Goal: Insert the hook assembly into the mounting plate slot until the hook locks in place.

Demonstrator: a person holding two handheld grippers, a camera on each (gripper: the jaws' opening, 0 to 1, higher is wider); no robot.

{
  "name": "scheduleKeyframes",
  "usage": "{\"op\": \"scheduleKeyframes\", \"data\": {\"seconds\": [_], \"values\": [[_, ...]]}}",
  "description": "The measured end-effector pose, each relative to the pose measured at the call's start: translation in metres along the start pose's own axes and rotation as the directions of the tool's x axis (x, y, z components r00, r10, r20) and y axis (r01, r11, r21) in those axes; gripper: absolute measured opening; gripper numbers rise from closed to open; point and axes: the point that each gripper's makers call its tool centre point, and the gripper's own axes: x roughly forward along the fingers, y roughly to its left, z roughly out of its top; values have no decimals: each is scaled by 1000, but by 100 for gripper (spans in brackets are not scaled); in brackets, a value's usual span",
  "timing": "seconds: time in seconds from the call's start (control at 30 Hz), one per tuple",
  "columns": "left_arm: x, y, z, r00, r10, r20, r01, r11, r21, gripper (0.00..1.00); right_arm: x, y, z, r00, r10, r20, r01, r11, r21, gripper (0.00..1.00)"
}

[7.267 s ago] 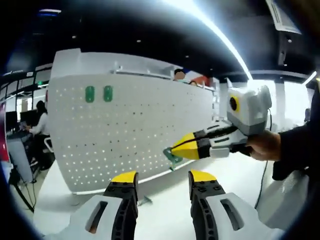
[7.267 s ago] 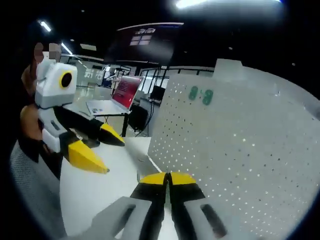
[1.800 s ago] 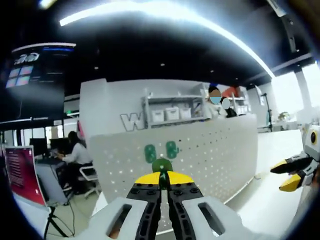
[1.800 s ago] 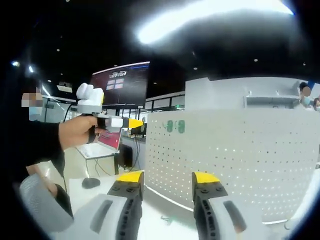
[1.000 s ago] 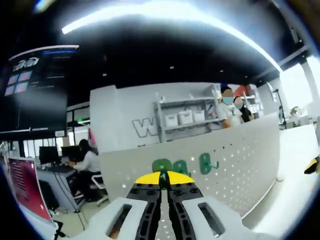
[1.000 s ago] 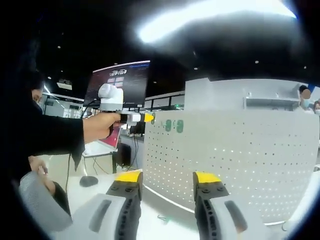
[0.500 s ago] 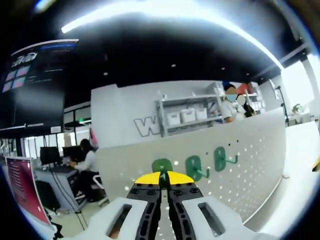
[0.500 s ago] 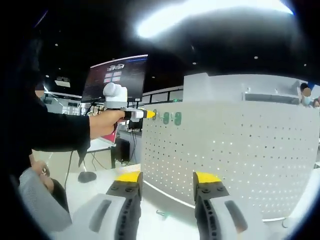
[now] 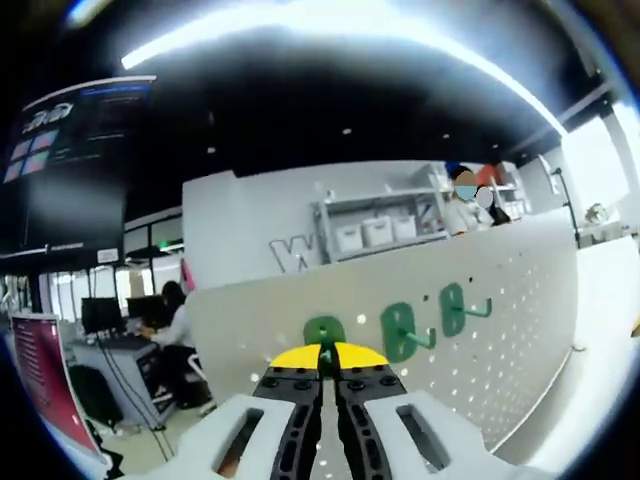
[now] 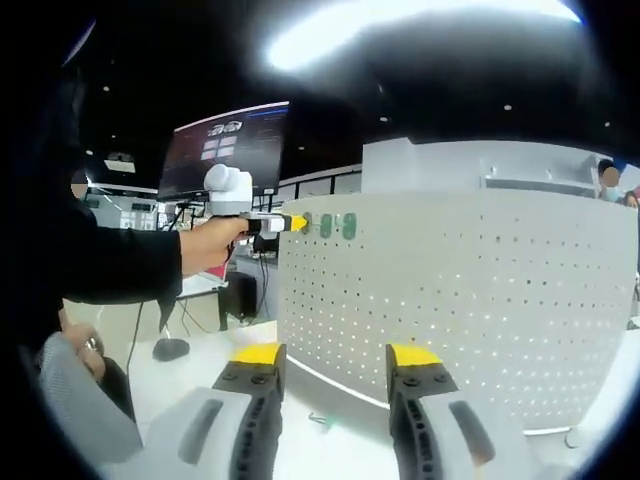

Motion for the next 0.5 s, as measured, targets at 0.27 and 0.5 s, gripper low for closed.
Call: {"op": "scheduleKeyframes", "data": {"seconds": [0.27, 0.5], "values": [[3, -1, 1, 1000, 6, 6, -6, 996, 85, 3, 3, 0, -5, 1000, 8, -15, -7, 1000, 18, 38], [4, -2, 1, 1000, 19, -13, -17, 990, 141, 3, 5, 5, -8, 999, 24, -25, -23, 999, 23, 38]]}}
